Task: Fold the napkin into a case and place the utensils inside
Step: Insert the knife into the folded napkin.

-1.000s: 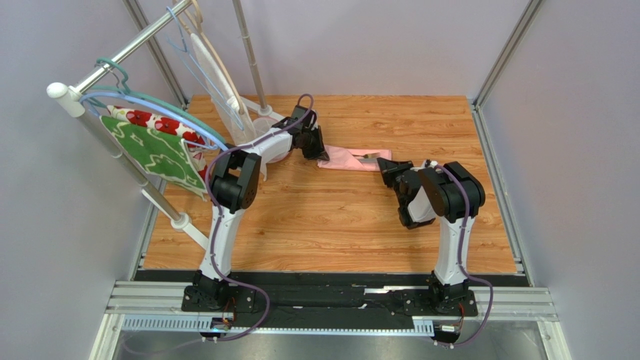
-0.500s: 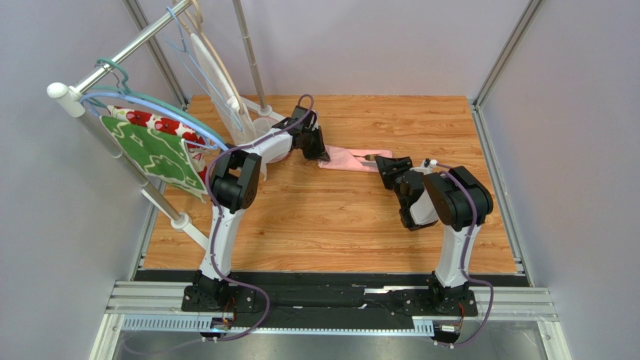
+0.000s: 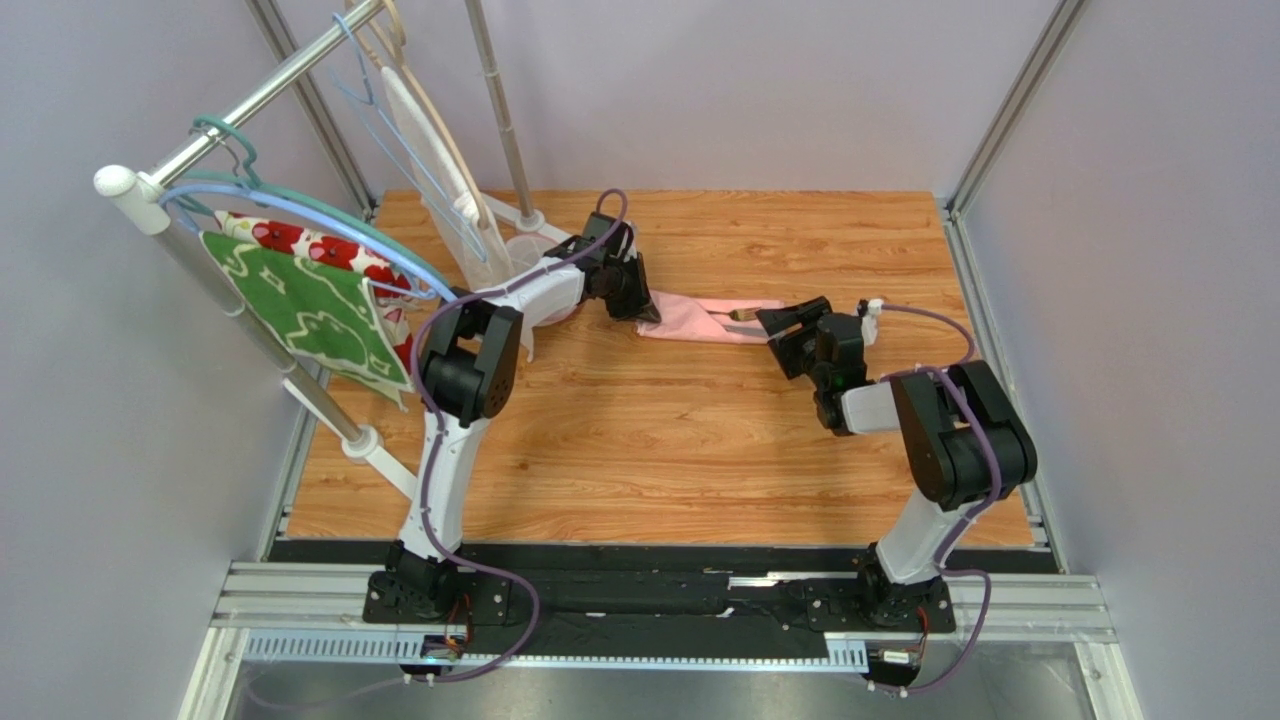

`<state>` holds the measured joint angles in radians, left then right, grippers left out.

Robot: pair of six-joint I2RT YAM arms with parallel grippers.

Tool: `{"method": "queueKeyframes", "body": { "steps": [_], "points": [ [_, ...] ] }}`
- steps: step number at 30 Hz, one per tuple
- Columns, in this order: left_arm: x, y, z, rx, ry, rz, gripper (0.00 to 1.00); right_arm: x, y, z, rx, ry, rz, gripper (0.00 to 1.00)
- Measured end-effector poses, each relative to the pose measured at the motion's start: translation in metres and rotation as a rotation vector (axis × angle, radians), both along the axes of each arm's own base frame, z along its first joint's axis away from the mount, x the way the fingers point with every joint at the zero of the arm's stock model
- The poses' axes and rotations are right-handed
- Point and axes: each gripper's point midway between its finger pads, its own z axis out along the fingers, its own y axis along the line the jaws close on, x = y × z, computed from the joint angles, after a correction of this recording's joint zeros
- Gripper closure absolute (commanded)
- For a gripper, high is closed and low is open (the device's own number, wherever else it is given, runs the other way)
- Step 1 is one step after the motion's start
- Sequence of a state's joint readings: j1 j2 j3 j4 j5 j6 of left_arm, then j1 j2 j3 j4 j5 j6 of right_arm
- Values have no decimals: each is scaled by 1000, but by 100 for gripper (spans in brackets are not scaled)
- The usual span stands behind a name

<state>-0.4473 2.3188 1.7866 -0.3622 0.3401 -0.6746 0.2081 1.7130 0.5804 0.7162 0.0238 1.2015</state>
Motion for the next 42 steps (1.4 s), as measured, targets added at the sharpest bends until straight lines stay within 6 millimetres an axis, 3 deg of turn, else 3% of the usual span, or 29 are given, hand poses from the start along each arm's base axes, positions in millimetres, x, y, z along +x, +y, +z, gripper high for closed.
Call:
{"method": "queueKeyframes", "body": {
  "steps": [5, 9, 12, 14, 18, 21, 22, 24, 27, 30, 35, 39, 42],
  "points": [
    [-2, 0, 1, -4, -1, -7, 100, 10, 10, -23, 9, 74, 68, 37],
    [-4, -1, 1, -10, -1, -20, 100, 7, 24, -27, 16, 95, 120, 37],
    [-6, -1, 3, -12, -3, -29, 95, 8, 30, -24, 21, 92, 143, 37],
    [-6, -1, 6, -16, -8, -36, 85, 5, 31, -26, 19, 103, 150, 36],
    [-9, -2, 14, -23, -21, -53, 73, -8, 25, -26, -29, 157, 163, 34],
    [-11, -1, 25, -30, -34, -59, 67, -18, 12, -10, -90, 163, 171, 32],
    [-12, -2, 30, -35, -42, -62, 55, -22, 5, -2, -116, 161, 170, 30],
    [-12, -2, 42, -47, -57, -64, 54, -28, -13, 13, -170, 149, 158, 29],
    [-15, -5, 62, -76, -81, -80, 55, -35, -43, 26, -269, 152, 140, 28],
    [-20, -10, 82, -108, -105, -101, 58, -41, -58, 21, -358, 203, 166, 32],
    [-33, -17, 108, -151, -134, -138, 81, -51, -51, 3, -422, 261, 300, 41],
    [-38, -16, 110, -132, -151, -165, 93, -39, -44, -12, -431, 285, 376, 53],
    [-40, -12, 103, -103, -148, -173, 97, -29, -37, -21, -419, 298, 422, 57]
  ]
}}
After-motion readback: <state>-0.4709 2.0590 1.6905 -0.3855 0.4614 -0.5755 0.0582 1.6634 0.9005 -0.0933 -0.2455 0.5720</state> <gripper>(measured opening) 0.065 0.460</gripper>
